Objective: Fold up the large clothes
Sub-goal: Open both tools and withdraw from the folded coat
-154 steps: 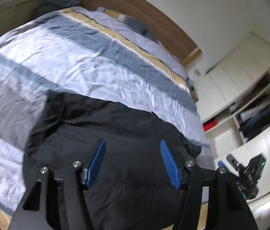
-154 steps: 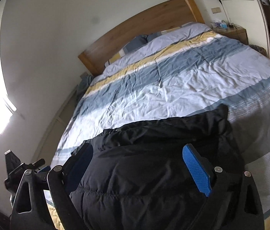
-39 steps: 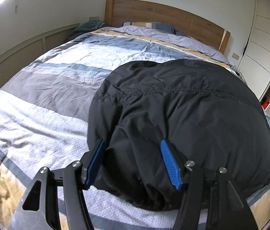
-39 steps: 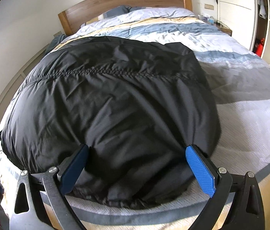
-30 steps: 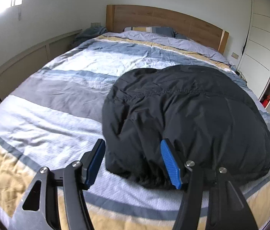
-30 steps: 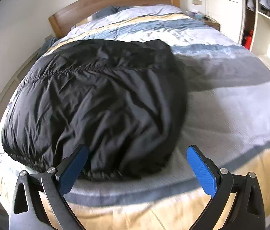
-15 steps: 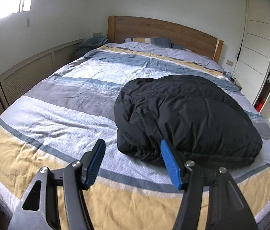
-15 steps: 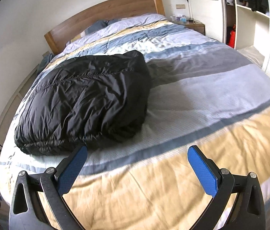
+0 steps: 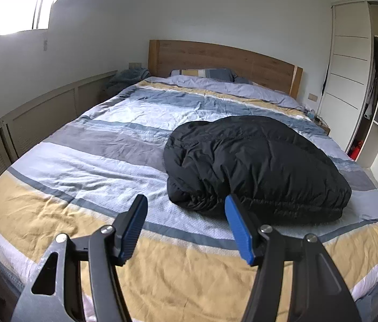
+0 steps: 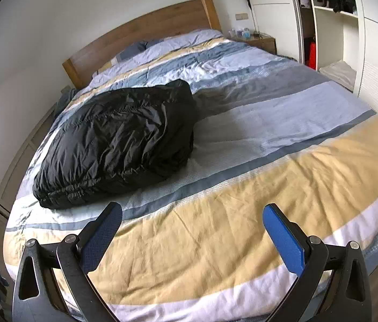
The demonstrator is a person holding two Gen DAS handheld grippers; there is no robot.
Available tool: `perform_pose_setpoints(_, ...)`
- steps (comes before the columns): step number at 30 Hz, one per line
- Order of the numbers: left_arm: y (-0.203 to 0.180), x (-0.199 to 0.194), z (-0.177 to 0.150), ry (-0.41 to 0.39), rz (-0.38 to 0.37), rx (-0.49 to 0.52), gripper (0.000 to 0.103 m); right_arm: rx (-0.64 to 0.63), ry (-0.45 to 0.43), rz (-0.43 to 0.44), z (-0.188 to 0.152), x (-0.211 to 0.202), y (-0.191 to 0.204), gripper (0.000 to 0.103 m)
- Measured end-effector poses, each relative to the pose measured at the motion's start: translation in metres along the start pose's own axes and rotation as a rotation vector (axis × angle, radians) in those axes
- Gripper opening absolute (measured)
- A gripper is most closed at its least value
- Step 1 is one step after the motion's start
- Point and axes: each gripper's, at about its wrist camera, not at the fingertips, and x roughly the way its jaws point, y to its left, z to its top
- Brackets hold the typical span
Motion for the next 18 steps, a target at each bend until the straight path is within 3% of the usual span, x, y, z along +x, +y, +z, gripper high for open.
perform_pose_setpoints(8,0.024,-0.005,-0.015,0.045,0.029,-0.005,0.058,-0.008,-0.021,0.011,-0.003,-0.015,0.002,0.103)
perform_pose_setpoints(18,0.028,0.026,-0.016,0.106,0.082,0.008,0.058,-0.036,0.031,0.032,-0.001,0.019,0.016,0.103)
